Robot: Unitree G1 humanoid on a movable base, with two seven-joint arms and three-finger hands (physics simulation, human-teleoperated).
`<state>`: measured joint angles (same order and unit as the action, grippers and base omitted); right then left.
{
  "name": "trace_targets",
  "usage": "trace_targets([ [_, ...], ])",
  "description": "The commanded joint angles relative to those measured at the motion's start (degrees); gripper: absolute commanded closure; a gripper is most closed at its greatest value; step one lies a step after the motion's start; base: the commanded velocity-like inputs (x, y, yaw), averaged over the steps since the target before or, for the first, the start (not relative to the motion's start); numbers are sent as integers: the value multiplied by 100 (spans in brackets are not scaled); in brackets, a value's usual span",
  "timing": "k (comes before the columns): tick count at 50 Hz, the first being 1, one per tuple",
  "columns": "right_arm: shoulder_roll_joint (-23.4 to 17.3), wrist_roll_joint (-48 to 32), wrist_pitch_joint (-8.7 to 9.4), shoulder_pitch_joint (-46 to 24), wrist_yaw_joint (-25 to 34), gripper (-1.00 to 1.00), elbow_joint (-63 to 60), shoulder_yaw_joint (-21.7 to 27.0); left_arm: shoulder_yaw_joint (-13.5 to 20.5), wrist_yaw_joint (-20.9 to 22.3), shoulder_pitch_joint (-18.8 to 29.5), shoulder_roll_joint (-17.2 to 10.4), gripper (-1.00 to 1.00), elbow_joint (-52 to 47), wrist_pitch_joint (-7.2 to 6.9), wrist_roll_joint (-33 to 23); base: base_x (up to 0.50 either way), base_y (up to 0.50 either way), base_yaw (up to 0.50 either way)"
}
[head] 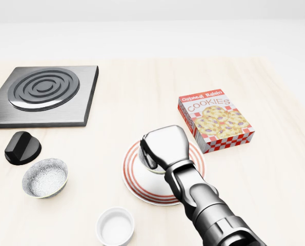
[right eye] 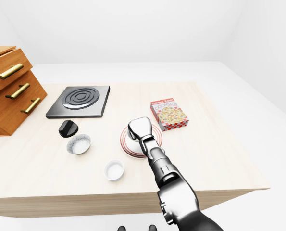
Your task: Pick the akita bowl next to the plate and place it on the plate.
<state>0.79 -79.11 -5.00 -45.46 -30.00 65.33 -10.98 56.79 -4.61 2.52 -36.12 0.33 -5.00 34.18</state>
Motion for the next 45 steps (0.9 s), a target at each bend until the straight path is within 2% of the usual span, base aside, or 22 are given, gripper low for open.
trace_targets([
  [1,-11,3,0,-106,0,100,149,33,0,3,-1,2,-100,-4,0,5,0,0,0],
  [45,-54,6,0,-183,0,100,597,19,17,-10,-4,0,-100,-39,0,4,0,0,0],
])
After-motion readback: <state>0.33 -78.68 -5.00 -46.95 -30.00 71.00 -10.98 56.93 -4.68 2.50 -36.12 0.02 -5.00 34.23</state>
